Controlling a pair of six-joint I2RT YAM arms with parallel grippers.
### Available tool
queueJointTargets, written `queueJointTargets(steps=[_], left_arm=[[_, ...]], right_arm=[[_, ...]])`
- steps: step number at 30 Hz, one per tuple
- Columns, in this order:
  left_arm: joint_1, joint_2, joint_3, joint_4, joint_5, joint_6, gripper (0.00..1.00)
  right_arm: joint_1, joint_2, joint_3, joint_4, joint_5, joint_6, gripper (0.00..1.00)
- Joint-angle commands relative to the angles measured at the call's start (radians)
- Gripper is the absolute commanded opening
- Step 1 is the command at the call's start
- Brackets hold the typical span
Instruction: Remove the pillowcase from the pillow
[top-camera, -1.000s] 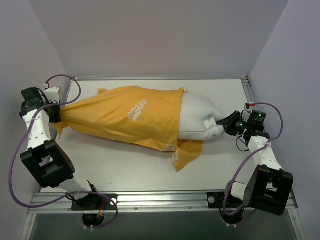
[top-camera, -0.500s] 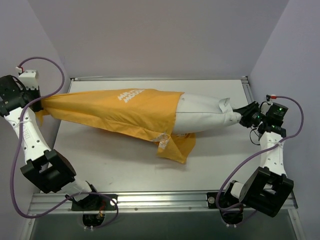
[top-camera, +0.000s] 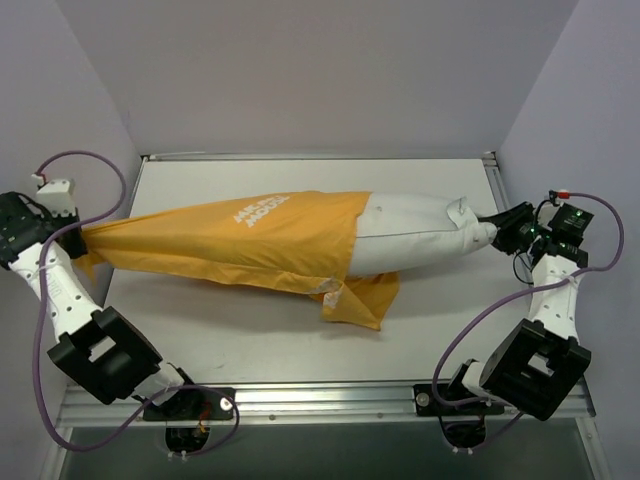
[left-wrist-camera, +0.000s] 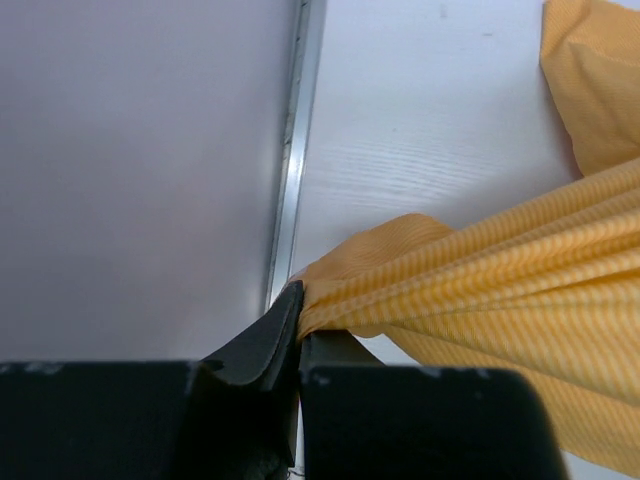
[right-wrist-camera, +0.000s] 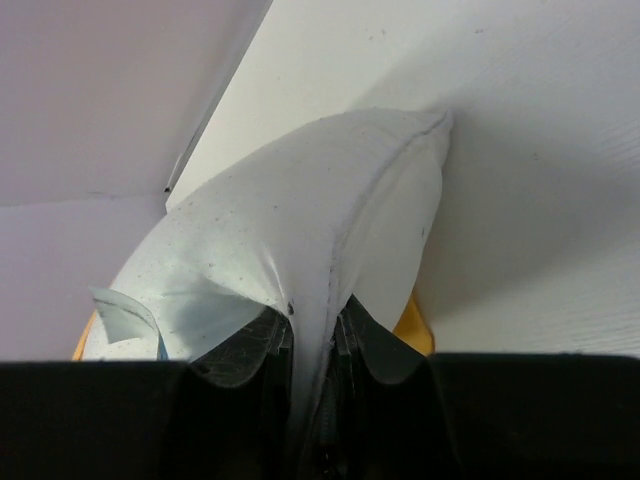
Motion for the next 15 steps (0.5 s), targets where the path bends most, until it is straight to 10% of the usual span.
queueJointTargets(steps=[1,15], left_arm=[[0.270,0.025,0.063,0.417,-0.271,0.112,0.02],[0.393,0.101,0.167,0.367,-0.128,0.092,0.02]], right_arm=[[-0.137,0.013,0.130,0.215,0.318,-0.062,0.00],[-0.142,0.036,0.244,0.179,0.344,-0.076,0.00]])
